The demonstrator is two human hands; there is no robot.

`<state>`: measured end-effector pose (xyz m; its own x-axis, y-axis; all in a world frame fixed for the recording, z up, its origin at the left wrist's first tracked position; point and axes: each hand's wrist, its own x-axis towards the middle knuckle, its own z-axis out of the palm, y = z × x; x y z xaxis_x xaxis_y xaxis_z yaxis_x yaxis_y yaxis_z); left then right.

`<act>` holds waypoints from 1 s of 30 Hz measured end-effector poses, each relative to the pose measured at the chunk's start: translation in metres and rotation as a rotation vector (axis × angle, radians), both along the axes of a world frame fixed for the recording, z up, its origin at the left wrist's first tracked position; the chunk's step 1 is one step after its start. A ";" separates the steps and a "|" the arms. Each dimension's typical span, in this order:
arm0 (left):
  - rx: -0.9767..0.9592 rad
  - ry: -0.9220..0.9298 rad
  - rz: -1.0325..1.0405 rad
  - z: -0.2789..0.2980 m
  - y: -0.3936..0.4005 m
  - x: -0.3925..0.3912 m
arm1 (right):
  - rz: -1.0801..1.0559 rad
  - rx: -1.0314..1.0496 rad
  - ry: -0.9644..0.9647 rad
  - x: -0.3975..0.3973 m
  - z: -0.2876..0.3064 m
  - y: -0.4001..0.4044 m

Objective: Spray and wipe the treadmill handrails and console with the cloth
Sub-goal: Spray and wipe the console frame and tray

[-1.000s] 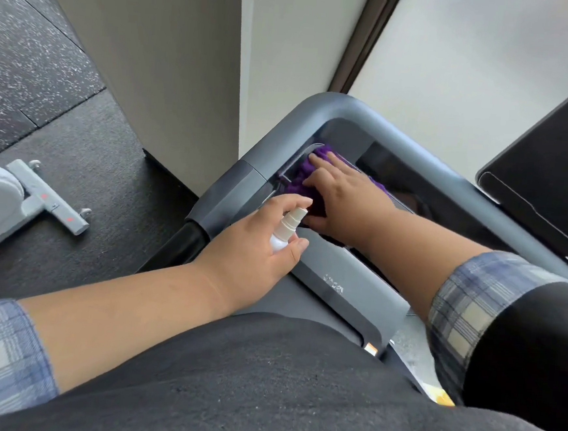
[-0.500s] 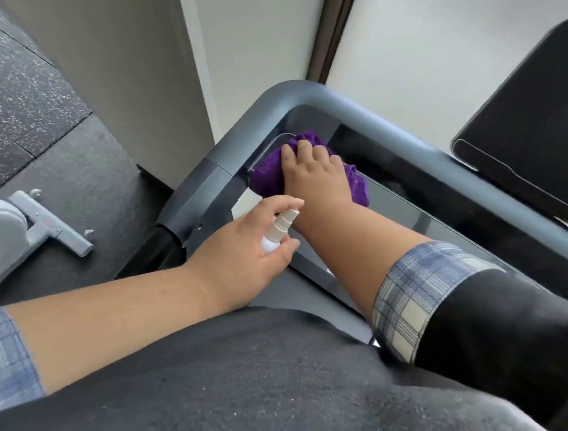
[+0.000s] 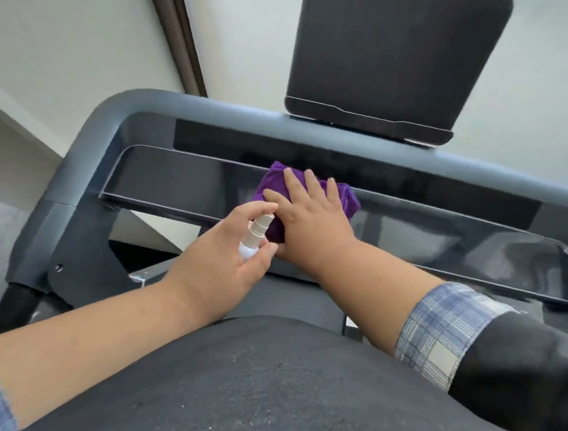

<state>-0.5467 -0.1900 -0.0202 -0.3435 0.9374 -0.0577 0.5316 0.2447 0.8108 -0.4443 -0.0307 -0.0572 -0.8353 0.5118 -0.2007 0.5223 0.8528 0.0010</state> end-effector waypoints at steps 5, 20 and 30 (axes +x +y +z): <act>0.004 0.013 -0.078 0.001 0.031 0.055 | -0.116 -0.004 -0.002 0.112 0.005 0.044; -0.064 0.041 -0.083 -0.007 0.046 0.161 | -0.031 0.004 0.060 0.121 -0.009 0.060; -0.063 0.139 -0.252 0.008 0.095 0.218 | -0.297 0.011 0.065 0.293 -0.001 0.116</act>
<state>-0.3289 -0.0947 -0.0118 -0.1089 0.9902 -0.0869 0.6873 0.1382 0.7131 -0.1513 0.0855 -0.0583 -0.6596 0.7376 -0.1446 0.7481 0.6628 -0.0321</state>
